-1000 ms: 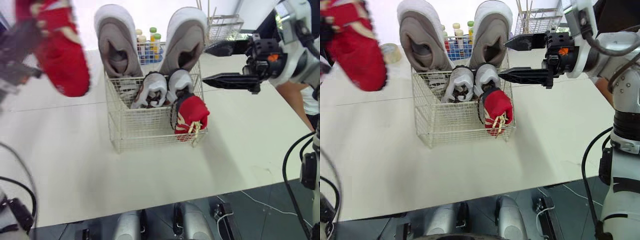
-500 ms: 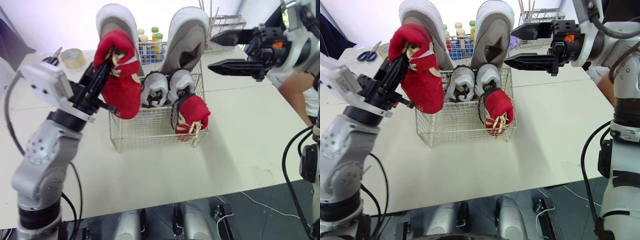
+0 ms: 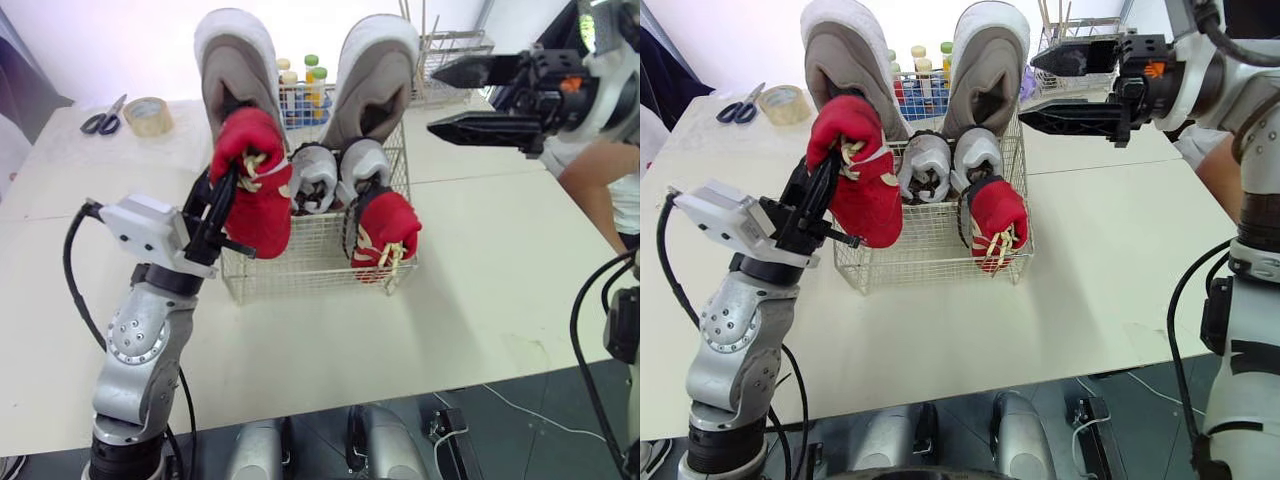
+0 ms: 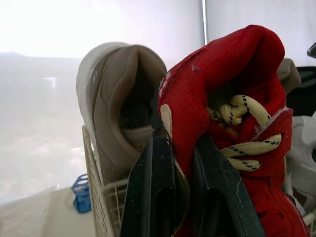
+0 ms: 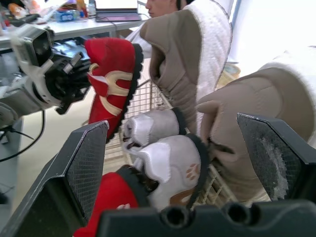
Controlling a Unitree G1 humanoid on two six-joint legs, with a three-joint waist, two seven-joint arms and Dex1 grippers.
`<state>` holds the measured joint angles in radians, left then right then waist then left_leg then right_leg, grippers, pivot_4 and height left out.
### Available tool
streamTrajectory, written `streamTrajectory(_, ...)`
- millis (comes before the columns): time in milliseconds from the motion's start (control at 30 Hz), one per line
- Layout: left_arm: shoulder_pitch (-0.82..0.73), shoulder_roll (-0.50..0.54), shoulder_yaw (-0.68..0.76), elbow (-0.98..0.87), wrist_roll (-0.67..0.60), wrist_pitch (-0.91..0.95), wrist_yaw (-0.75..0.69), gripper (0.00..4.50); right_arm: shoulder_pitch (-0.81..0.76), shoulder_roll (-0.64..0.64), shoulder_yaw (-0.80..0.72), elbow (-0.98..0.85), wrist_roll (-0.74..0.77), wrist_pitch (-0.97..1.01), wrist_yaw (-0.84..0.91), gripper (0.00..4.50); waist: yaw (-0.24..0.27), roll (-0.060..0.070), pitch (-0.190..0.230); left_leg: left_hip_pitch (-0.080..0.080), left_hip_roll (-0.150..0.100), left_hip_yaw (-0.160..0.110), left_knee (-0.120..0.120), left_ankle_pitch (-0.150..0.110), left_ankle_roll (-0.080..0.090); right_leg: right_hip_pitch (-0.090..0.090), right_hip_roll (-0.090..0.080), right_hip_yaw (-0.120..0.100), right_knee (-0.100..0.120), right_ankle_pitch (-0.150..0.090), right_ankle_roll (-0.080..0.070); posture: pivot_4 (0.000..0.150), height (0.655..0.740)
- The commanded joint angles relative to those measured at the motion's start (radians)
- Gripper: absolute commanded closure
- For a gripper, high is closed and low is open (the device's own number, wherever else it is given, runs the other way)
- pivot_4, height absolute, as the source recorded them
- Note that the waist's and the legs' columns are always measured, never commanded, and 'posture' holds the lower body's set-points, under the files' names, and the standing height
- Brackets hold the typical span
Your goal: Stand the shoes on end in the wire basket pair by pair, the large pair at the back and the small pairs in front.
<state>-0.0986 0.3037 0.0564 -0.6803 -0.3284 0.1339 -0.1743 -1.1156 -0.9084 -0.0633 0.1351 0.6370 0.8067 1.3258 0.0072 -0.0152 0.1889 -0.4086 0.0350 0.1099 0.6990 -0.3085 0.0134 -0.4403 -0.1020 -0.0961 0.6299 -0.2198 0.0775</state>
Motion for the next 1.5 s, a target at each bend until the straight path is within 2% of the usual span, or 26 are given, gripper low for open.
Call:
streamTrajectory(33, 0.041, 0.006, -0.019, -0.005, 0.054, -0.081, -0.049, 4.48, 0.011, -0.022, -0.051, -0.065, 0.045, 0.034, -0.007, 0.00, 0.003, 0.000, 0.000, 0.000, 0.000, 0.000, 0.000, 0.000, 0.000, 0.000, 0.000, 0.000, 0.000, 0.000, 0.000, 0.150, 0.7400)
streamTrajectory(267, 0.072, -0.001, -0.012, 0.065, 0.056, -0.094, -0.096, 4.48, 0.041, -0.026, -0.069, -0.092, 0.072, 0.066, -0.023, 0.00, 0.005, 0.001, 0.000, 0.000, 0.000, 0.000, 0.000, -0.002, 0.004, 0.000, 0.000, 0.000, 0.000, 0.000, 0.000, 0.150, 0.7400)
streamTrajectory(467, 0.135, 0.014, -0.011, 0.028, -0.074, 0.000, -0.145, 4.48, 0.059, -0.031, -0.085, -0.102, 0.089, 0.085, -0.038, 0.00, 0.004, 0.002, -0.001, 0.000, 0.000, 0.000, 0.000, -0.003, 0.004, 0.000, -0.001, 0.000, 0.000, 0.000, 0.000, 0.150, 0.7400)
streamTrajectory(633, 0.161, 0.029, 0.009, 0.017, -0.119, 0.016, -0.174, 2.45, 0.070, -0.027, -0.090, -0.105, 0.099, 0.080, -0.048, 0.00, 0.005, 0.003, -0.002, 0.001, 0.000, 0.000, 0.000, -0.003, 0.005, 0.000, 0.000, 0.000, 0.000, 0.000, 0.000, 0.150, 0.7400)
streamTrajectory(767, 0.184, 0.041, 0.032, -0.013, -0.148, 0.063, -0.175, 0.40, 0.080, -0.024, -0.091, -0.100, 0.101, 0.068, -0.051, 0.00, 0.005, 0.003, -0.002, 0.000, 0.000, -0.002, 0.000, -0.003, 0.005, 0.001, 0.000, -0.001, 0.000, 0.000, 0.000, 0.150, 0.7400)
streamTrajectory(800, 0.191, 0.047, 0.044, -0.027, -0.167, 0.080, -0.173, 0.01, 0.082, -0.023, -0.091, -0.098, 0.101, 0.065, -0.050, 0.00, 0.004, 0.003, -0.002, 0.000, 0.000, -0.002, 0.000, -0.003, 0.005, 0.001, 0.000, -0.001, 0.001, 0.000, 0.000, 0.150, 0.7400)
streamTrajectory(1033, 0.284, 0.127, 0.214, -0.156, -0.521, 0.267, -0.122, 0.01, 0.105, -0.005, -0.087, -0.084, 0.097, 0.037, -0.049, 0.00, 0.003, 0.003, -0.002, 0.000, 0.000, -0.002, 0.000, -0.002, 0.004, 0.001, 0.000, -0.001, 0.001, 0.000, 0.000, 0.150, 0.7400)
streamTrajectory(1267, 0.411, 0.301, 0.445, -0.165, -0.963, 0.364, -0.086, 0.01, 0.114, 0.006, -0.083, -0.064, 0.091, 0.018, -0.045, 0.00, 0.004, 0.003, -0.002, 0.001, 0.000, -0.003, 0.001, -0.002, 0.003, 0.001, 0.000, -0.001, 0.000, 0.000, 0.000, 0.150, 0.7400)
streamTrajectory(1433, 0.445, 0.384, 0.619, -0.065, -1.103, 0.365, -0.082, 0.01, 0.130, -0.013, -0.108, -0.034, 0.093, 0.026, -0.052, 0.00, 0.003, 0.003, -0.002, 0.001, 0.000, -0.003, 0.001, 0.000, 0.000, 0.001, 0.000, -0.001, 0.000, 0.000, -0.001, 0.150, 0.7400)
streamTrajectory(1467, 0.446, 0.398, 0.652, -0.042, -1.101, 0.367, -0.070, 0.01, 0.137, -0.020, -0.118, -0.026, 0.093, 0.027, -0.054, 0.00, 0.003, 0.003, -0.002, 0.001, 0.000, -0.003, 0.000, 0.000, 0.000, 0.001, 0.000, -0.001, 0.000, 0.000, -0.001, 0.150, 0.7400)
streamTrajectory(1500, 0.445, 0.434, 0.692, 0.003, -1.046, 0.382, -0.042, 0.01, 0.145, -0.034, -0.142, -0.003, 0.102, 0.038, -0.055, 0.00, 0.003, 0.004, -0.001, 0.001, 0.000, -0.003, 0.000, 0.000, 0.000, 0.001, 0.000, -0.001, 0.000, 0.000, -0.001, 0.150, 0.7400)
